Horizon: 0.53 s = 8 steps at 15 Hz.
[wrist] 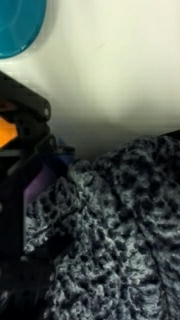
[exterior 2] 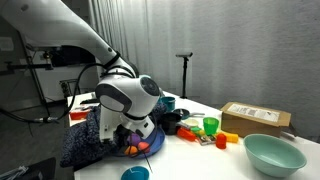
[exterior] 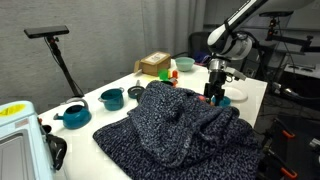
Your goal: Pull back the blanket
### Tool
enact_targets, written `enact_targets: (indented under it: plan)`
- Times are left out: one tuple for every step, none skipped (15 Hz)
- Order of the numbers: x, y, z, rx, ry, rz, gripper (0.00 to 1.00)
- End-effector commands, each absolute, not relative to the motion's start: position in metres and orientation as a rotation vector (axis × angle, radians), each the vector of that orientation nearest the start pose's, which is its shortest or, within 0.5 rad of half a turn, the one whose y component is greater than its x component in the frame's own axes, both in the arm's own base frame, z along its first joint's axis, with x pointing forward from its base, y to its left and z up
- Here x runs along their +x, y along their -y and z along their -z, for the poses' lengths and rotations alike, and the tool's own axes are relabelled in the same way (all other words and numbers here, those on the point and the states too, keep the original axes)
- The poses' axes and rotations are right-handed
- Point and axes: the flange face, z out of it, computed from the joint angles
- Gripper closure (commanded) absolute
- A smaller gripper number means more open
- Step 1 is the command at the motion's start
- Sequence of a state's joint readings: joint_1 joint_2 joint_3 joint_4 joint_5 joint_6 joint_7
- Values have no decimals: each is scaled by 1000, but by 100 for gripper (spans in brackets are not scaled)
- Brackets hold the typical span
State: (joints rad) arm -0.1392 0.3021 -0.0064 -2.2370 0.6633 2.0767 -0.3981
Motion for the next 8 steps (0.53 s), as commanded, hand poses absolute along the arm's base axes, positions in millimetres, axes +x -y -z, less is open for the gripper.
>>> enact_targets:
  plan:
    - [496, 31, -208, -2472, -282, -390, 47]
    - [496, 29, -210, -2472, -281, -384, 55]
    - [495, 27, -213, -2473, -275, -386, 63]
    - [495, 24, -218, -2488, -252, -382, 70]
    - [495, 22, -224, -2507, -231, -388, 79]
    - [496, 20, -230, -2525, -221, -390, 85]
    - [495, 22, -243, -2555, -202, -381, 94]
    - [495, 21, -255, -2586, -167, -357, 99]
